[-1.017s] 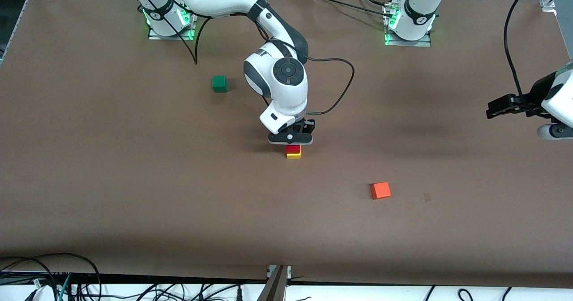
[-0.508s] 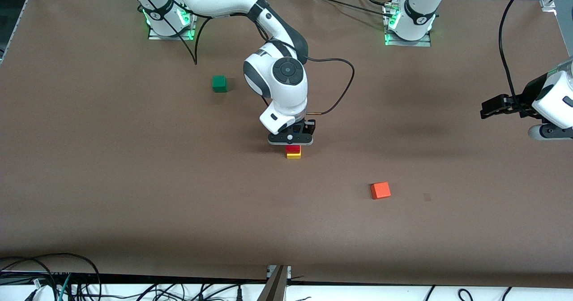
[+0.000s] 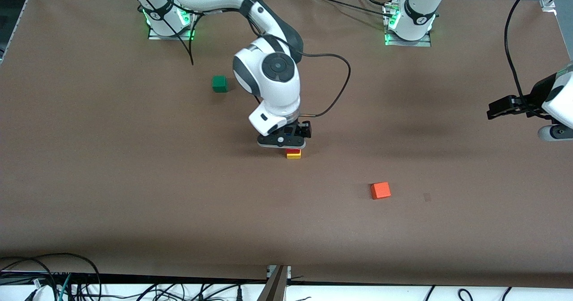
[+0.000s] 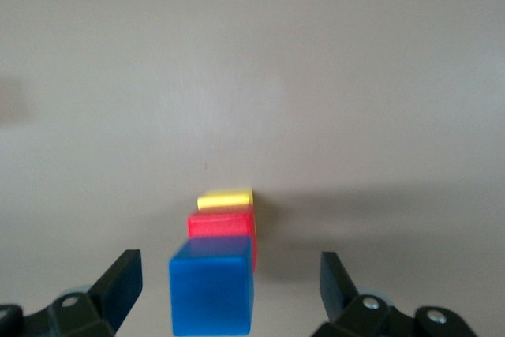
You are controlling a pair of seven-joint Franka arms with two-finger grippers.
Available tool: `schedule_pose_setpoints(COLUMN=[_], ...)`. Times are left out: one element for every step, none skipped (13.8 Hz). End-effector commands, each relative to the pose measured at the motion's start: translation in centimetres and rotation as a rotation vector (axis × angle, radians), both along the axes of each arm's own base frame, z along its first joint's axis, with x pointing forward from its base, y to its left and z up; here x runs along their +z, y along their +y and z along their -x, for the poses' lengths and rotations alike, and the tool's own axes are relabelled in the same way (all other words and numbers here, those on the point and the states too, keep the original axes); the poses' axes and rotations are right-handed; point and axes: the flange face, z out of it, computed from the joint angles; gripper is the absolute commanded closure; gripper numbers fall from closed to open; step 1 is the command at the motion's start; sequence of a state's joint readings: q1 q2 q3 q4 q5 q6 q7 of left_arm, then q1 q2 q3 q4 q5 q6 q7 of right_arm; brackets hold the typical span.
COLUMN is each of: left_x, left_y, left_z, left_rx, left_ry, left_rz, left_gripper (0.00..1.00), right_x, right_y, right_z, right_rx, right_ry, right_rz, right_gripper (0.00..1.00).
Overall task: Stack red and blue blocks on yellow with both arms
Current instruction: 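Lower the blue cube onto the red cube and open the right gripper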
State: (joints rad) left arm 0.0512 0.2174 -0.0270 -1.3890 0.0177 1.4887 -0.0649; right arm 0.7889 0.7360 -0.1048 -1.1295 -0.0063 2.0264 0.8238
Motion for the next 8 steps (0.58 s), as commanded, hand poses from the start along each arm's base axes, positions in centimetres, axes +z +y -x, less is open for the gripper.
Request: schedule_pose_setpoints(left_x=[0.2, 0.2, 0.2, 0.2, 0.2, 0.2, 0.2, 0.2], left_y=[0.5, 0.6, 0.6, 0.6, 0.6, 0.6, 0.6, 0.6], left_z=[0.2, 0.2, 0.2, 0.2, 0.2, 0.2, 0.2, 0.2], left_rx=[-0.015, -0.014, -0.014, -0.014, -0.014, -0.014, -0.012, -0.012], left_ry=[-0.011, -0.011, -0.011, -0.011, -0.011, -0.011, -0.011, -0.011], left_rz=[0.012, 0.014, 0.014, 0.014, 0.014, 0.014, 0.014, 0.012], left_gripper=[0.0, 0.0, 0.0, 0.0, 0.0, 0.0, 0.0, 0.0], right_x=[8.1, 10.1, 11.8, 13.2, 14.2, 15.3, 16.2, 17.1], right_y=[-8.4, -12.2, -15.7, -18.4, -21.1, -23.5, -26.1, -28.4], right_z=[-2.9, -4.4, -5.3, -5.4, -5.5, -5.3, -4.7, -3.9], right_rx=[-0.124, -0.181, -0.21, -0.188, -0.188, -0.205, -0.226, -0.209], right_ry=[0.011, 0.028, 0.062, 0.093, 0.106, 0.118, 0.135, 0.151], right_rz=[-0.002, -0.025, -0.051, -0.043, -0.037, -0.053, -0.061, -0.055], right_gripper=[0.0, 0.0, 0.0, 0.0, 0.0, 0.0, 0.0, 0.0])
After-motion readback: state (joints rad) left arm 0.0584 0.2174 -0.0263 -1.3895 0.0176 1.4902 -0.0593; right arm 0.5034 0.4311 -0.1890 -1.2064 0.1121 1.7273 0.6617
